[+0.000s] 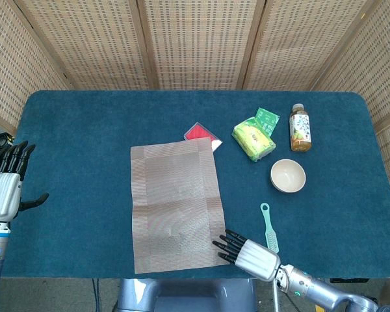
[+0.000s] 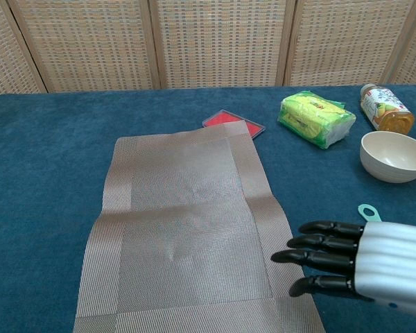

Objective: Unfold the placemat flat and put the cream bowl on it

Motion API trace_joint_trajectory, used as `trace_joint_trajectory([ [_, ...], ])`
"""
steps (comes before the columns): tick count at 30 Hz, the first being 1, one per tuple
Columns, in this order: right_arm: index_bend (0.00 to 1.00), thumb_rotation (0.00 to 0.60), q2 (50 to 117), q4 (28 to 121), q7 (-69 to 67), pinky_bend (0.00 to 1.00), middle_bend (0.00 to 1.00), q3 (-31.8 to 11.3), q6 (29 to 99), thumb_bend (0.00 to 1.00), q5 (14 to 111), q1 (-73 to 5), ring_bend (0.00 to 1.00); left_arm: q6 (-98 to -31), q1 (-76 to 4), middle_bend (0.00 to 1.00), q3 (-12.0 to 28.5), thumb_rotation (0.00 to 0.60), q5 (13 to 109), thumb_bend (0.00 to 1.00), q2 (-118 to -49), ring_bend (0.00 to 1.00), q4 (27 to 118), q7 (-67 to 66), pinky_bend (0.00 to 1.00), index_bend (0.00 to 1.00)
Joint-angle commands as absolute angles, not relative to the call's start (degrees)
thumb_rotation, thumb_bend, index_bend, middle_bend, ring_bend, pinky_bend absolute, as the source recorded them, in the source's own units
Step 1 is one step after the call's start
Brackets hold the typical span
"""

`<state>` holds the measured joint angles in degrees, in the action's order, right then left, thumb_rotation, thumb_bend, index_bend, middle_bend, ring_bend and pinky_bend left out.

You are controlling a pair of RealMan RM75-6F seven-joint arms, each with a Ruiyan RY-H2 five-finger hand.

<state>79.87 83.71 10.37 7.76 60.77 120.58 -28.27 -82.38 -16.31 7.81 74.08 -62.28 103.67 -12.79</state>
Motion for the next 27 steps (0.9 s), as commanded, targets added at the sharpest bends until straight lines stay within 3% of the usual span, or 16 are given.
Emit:
trace_joint_trajectory([
  [1,0.22,0.600,81.12,84.56,11.38,0.00,0.00,7.60,59.33,0.00,119.65,-29.59,0.00,-82.30,-16.30,0.00,7.74,0.600,74.36,0.00,-62.46,0.00,103.64,-13.10,0.00,0.00],
  [15,0.23,0.600,84.77,84.73,13.53,0.00,0.00,6.80,54.46,0.00,115.33,-33.96,0.00,-82.10,-16.12,0.00,8.19,0.600,74.11,0.00,-63.46,0.00,103.70,-15.27,0.00,0.00],
  [27,0.24,0.600,88.77,81.72,14.33,0.00,0.00,5.74,54.37,0.00,112.68,-35.97,0.00,-81.48,-16.12,0.00,8.44,0.600,74.13,0.00,-63.52,0.00,103.51,-15.41,0.00,0.00],
])
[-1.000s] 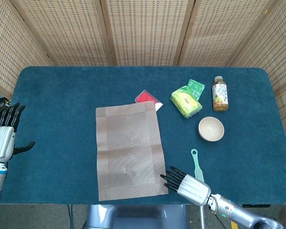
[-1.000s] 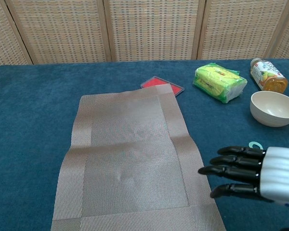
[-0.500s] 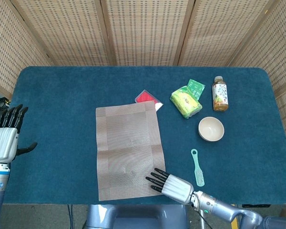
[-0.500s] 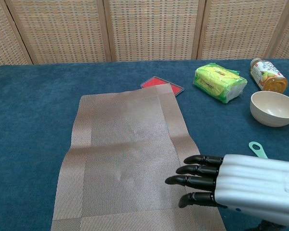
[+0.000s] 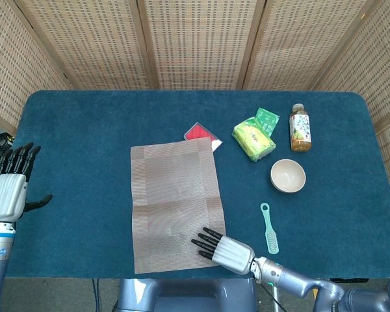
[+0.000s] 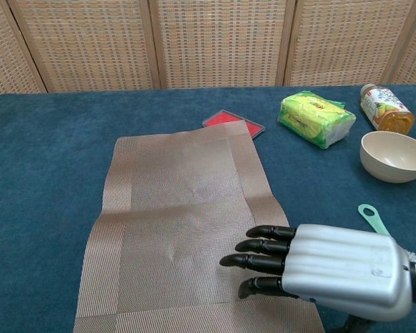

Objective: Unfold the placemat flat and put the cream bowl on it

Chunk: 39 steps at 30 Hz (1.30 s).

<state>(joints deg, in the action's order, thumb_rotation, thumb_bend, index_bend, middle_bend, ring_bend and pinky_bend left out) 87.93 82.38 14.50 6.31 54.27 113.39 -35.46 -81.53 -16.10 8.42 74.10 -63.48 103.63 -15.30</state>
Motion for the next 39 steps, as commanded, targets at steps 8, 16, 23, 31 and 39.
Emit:
trace_joint_trajectory([
  [8,0.24,0.600,90.37,80.83,14.21,0.00,0.00,4.87,55.00,0.21,110.80,-37.29,0.00,-81.22,-16.06,0.00,8.52,0.600,74.33,0.00,-63.52,0.00,103.58,-15.34,0.00,0.00],
  [16,0.33,0.600,90.78,79.59,13.37,0.00,0.00,5.13,57.66,0.57,110.74,-37.85,0.00,-81.08,-15.99,0.00,8.54,0.600,74.55,0.00,-63.54,0.00,103.59,-15.38,0.00,0.00],
  [23,0.50,0.600,91.42,77.44,12.24,0.00,0.00,5.94,59.43,0.70,110.62,-38.07,0.00,-81.00,-15.91,0.00,8.54,0.600,74.77,0.00,-63.54,0.00,103.68,-15.33,0.00,0.00],
  [31,0.71,0.600,91.20,77.50,12.21,0.00,0.00,7.00,60.56,0.73,110.89,-38.06,0.00,-81.02,-15.78,0.00,8.53,0.600,75.08,0.00,-63.40,0.00,103.73,-14.99,0.00,0.00],
  [39,0.74,0.600,88.67,76.57,11.77,0.00,0.00,11.40,68.15,0.73,118.16,-37.51,0.00,-80.89,-15.65,0.00,8.50,0.600,75.28,0.00,-63.17,0.00,103.77,-14.46,0.00,0.00],
])
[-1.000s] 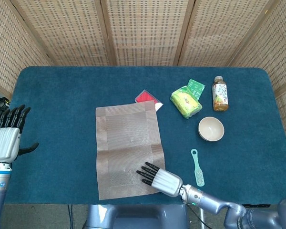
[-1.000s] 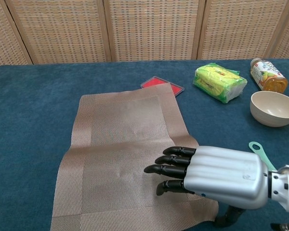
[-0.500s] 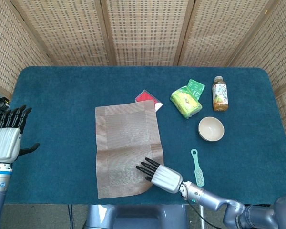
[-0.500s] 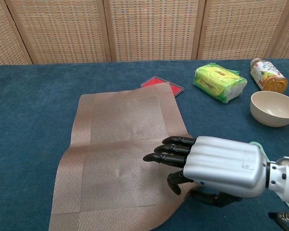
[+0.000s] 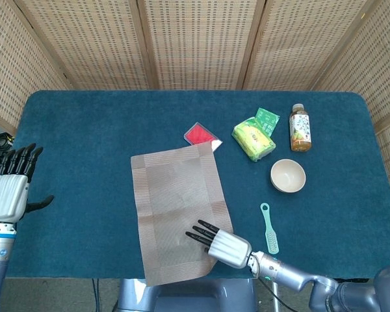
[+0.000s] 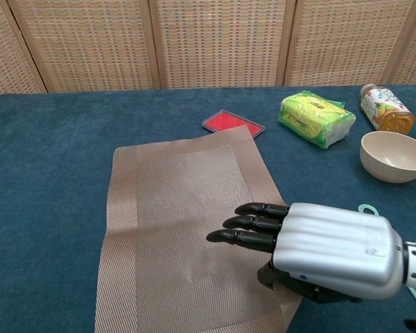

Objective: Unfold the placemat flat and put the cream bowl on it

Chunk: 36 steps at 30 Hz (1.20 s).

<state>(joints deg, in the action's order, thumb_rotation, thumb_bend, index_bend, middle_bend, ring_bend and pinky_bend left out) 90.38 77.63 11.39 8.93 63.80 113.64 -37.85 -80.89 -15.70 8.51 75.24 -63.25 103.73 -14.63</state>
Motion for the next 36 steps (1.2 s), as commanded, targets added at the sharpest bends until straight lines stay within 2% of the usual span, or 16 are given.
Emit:
trace_joint_trajectory([
  [1,0.74,0.600,87.18,75.07,13.90,0.00,0.00,12.66,70.75,0.73,121.60,-37.53,0.00,-80.87,-15.61,0.00,8.47,0.600,75.33,0.00,-63.13,0.00,103.83,-14.34,0.00,0.00],
  [3,0.74,0.600,82.99,72.11,16.87,0.00,0.00,14.56,75.96,0.73,127.51,-38.10,0.00,-80.70,-15.64,0.00,8.38,0.600,75.53,0.00,-63.05,0.00,104.00,-14.23,0.00,0.00],
  [7,0.74,0.600,77.78,70.29,21.92,0.00,0.00,13.06,78.06,0.73,131.48,-40.96,0.00,-80.42,-15.75,0.00,8.34,0.600,75.63,0.00,-63.09,0.00,104.15,-14.37,0.00,0.00],
  [10,0.74,0.600,74.31,70.65,25.30,0.00,0.00,11.06,77.03,0.72,133.15,-43.96,0.00,-80.32,-15.81,0.00,8.38,0.600,75.59,0.00,-63.13,0.00,104.18,-14.44,0.00,0.00],
  [15,0.74,0.600,69.15,68.91,26.02,0.00,0.00,7.59,71.22,0.67,133.94,-51.14,0.00,-79.71,-16.00,0.00,8.32,0.600,75.36,0.00,-63.19,0.00,103.96,-14.49,0.00,0.00],
  [19,0.73,0.600,68.59,63.95,24.76,0.00,0.00,6.86,69.19,0.62,135.09,-55.14,0.00,-79.27,-16.16,0.00,8.29,0.600,75.16,0.00,-63.28,0.00,103.77,-14.56,0.00,0.00],
  [29,0.68,0.600,73.18,49.93,24.52,0.00,0.00,4.52,66.93,0.48,131.79,-59.03,0.00,-78.96,-16.33,0.00,8.29,0.600,74.86,0.00,-63.48,0.00,103.64,-15.19,0.00,0.00],
  [30,0.65,0.600,73.73,48.63,24.63,0.00,0.00,4.06,66.66,0.43,130.81,-59.00,0.00,-78.94,-16.34,0.00,8.30,0.600,74.78,0.00,-63.50,0.00,103.61,-15.25,0.00,0.00],
  [32,0.45,0.600,74.88,46.35,25.45,0.00,0.00,2.93,66.22,0.29,128.08,-58.36,0.00,-78.75,-16.40,0.00,8.30,0.600,74.55,0.00,-63.58,0.00,103.57,-15.37,0.00,0.00],
  [34,0.12,0.600,75.50,45.70,26.43,0.00,0.00,2.03,66.69,0.15,126.33,-57.66,0.00,-78.63,-16.45,0.00,8.27,0.600,74.46,0.00,-63.65,0.00,103.52,-15.52,0.00,0.00],
  [36,0.01,0.600,76.10,45.67,27.16,0.00,0.00,-0.33,68.53,0.06,122.09,-55.70,0.00,-78.31,-16.61,0.00,8.14,0.600,74.35,0.00,-63.90,0.00,103.34,-16.01,0.00,0.00],
])
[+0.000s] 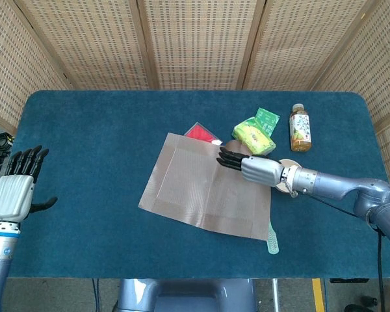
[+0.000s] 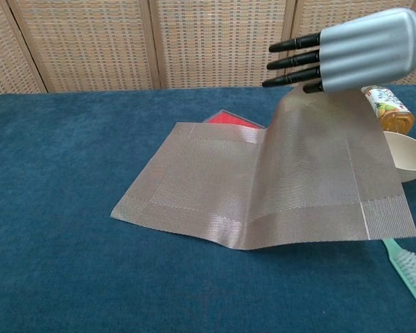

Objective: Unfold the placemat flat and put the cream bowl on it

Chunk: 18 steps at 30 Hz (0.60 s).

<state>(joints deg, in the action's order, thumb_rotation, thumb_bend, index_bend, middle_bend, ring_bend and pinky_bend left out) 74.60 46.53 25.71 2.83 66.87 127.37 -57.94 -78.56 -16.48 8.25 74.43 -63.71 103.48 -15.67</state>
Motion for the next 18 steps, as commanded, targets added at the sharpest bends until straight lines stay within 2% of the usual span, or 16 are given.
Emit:
trace_joint_trajectory([
  [1,0.00,0.600,76.07,46.03,27.39,0.00,0.00,-1.27,69.42,0.02,120.37,-54.77,0.00,-78.18,-16.69,0.00,8.09,0.600,74.33,0.00,-64.03,0.00,103.27,-16.20,0.00,0.00],
  [4,0.00,0.600,75.25,48.51,27.19,0.00,0.00,-4.39,72.24,0.00,114.13,-51.30,0.00,-77.87,-16.96,0.00,7.93,0.600,74.51,0.00,-64.42,0.00,102.97,-16.69,0.00,0.00],
  [8,0.00,0.600,72.80,56.52,24.53,0.00,0.00,-8.36,76.66,0.00,103.71,-44.06,0.00,-77.11,-17.51,0.00,7.63,0.600,75.24,0.00,-65.02,0.00,102.18,-16.75,0.00,0.00],
  [18,0.00,0.600,67.87,76.48,14.12,0.00,0.00,-8.66,83.96,0.00,88.26,-27.96,0.00,-70.64,-23.06,0.00,6.71,0.600,81.78,0.00,-68.47,0.00,93.61,-13.46,0.00,0.00],
])
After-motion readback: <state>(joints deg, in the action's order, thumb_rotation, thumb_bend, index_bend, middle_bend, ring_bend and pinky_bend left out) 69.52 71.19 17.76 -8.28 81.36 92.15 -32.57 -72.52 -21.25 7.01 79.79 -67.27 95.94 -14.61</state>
